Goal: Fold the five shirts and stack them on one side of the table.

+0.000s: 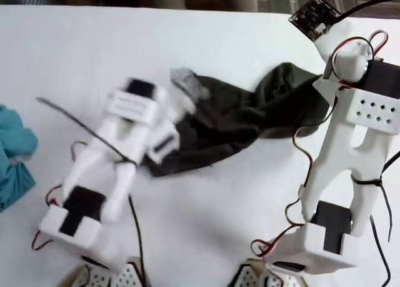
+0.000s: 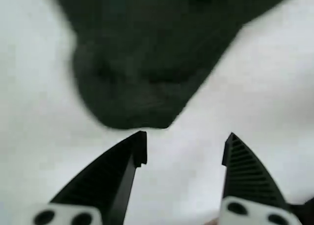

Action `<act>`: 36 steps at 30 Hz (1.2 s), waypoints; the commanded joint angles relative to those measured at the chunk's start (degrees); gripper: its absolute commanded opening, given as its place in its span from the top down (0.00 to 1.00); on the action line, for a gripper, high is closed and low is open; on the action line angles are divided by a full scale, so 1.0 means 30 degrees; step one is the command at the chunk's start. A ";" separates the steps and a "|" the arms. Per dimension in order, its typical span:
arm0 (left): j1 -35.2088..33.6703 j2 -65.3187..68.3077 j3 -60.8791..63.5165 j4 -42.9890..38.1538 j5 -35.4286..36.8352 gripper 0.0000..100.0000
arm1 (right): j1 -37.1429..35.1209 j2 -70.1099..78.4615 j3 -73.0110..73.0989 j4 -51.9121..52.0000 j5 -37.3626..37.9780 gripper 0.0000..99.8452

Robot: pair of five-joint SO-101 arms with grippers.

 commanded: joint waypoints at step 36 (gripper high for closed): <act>-0.6388 1.0989 -2.2256 0.4425 0.1055 0.80 | -0.0103 -0.0132 -0.0791 0.0190 -0.0059 0.98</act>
